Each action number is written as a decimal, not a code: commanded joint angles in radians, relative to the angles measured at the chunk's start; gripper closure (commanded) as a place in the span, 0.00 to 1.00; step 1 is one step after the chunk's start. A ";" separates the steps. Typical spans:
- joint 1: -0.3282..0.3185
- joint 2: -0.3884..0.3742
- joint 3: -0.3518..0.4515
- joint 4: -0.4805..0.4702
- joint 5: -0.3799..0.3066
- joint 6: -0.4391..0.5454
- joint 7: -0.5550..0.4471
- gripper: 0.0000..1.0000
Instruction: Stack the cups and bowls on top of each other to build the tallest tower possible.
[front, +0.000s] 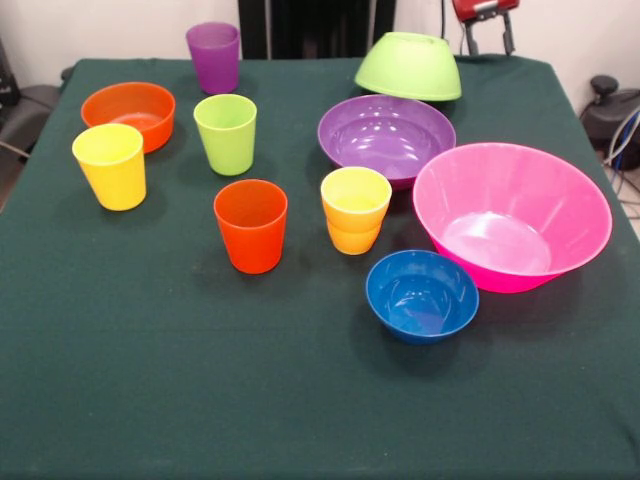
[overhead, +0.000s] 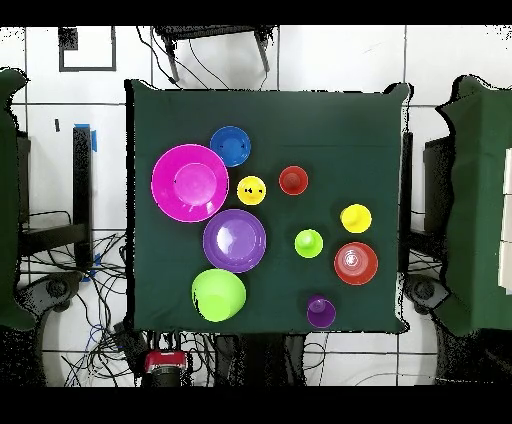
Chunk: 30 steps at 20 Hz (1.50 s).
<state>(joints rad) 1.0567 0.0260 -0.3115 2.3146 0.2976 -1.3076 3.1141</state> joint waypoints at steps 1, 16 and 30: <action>-0.052 0.224 0.125 0.196 -0.133 0.256 0.079 0.00; -0.072 0.193 0.142 0.228 -0.119 0.272 0.037 0.00; -0.035 0.182 0.133 0.246 -0.084 0.258 0.023 0.00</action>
<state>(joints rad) 1.0084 0.0251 -0.3140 2.3142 0.2815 -1.3522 3.1141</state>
